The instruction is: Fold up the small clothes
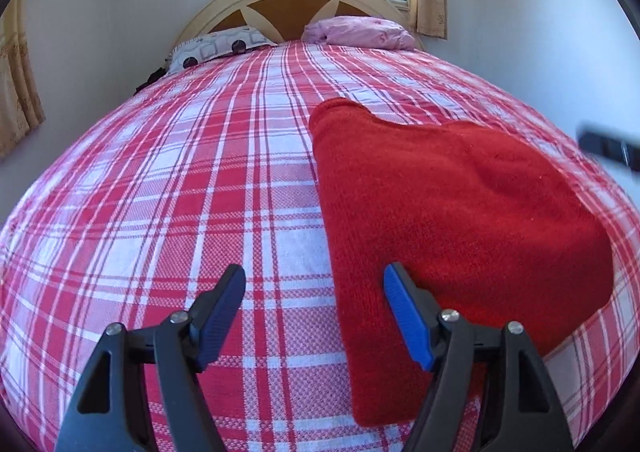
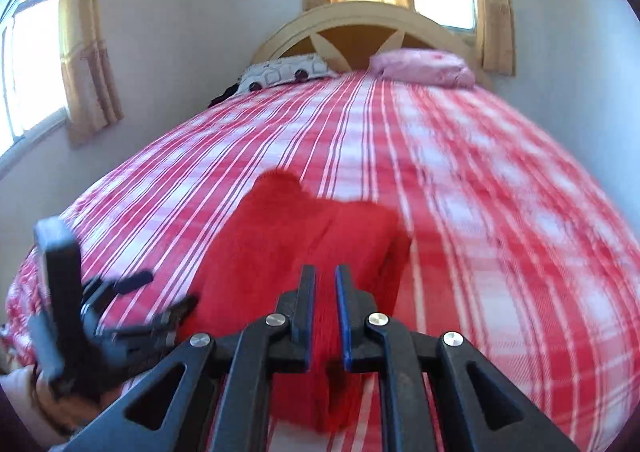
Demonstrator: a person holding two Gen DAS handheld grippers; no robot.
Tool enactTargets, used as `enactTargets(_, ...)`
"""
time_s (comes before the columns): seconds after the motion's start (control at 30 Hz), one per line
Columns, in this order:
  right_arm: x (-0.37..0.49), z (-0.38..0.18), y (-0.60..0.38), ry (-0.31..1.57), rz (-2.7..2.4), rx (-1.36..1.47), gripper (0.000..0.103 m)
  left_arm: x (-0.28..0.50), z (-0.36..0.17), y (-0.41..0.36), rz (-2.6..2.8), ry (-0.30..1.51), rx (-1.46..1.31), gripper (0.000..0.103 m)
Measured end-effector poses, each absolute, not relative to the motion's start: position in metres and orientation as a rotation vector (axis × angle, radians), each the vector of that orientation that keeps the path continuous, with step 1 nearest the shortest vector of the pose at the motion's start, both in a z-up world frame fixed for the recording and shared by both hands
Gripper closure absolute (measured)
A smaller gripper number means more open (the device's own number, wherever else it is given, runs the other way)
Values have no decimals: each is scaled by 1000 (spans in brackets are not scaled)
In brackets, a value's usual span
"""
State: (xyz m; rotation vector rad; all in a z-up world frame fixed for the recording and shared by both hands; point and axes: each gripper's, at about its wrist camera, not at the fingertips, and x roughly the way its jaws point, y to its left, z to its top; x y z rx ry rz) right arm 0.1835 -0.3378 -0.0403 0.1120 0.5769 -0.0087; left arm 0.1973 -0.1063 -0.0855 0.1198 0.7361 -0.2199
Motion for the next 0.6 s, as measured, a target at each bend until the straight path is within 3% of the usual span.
enactTargets(0.13,197,-29,-350,539,16,235,93,196,-86,-111,-211,725,157,28)
enactTargets(0.3,220,-56,-326,669,49,146,93,195,-85,-112,-205,720,178,28)
enactTargets(0.47,200,-96,-324,741,48,100,93,196,-85,-109,-221,737,168,28)
enactTargets(0.6,177,-97,-335,715,10,125,93,193,-84,-113,-219,726,187,28)
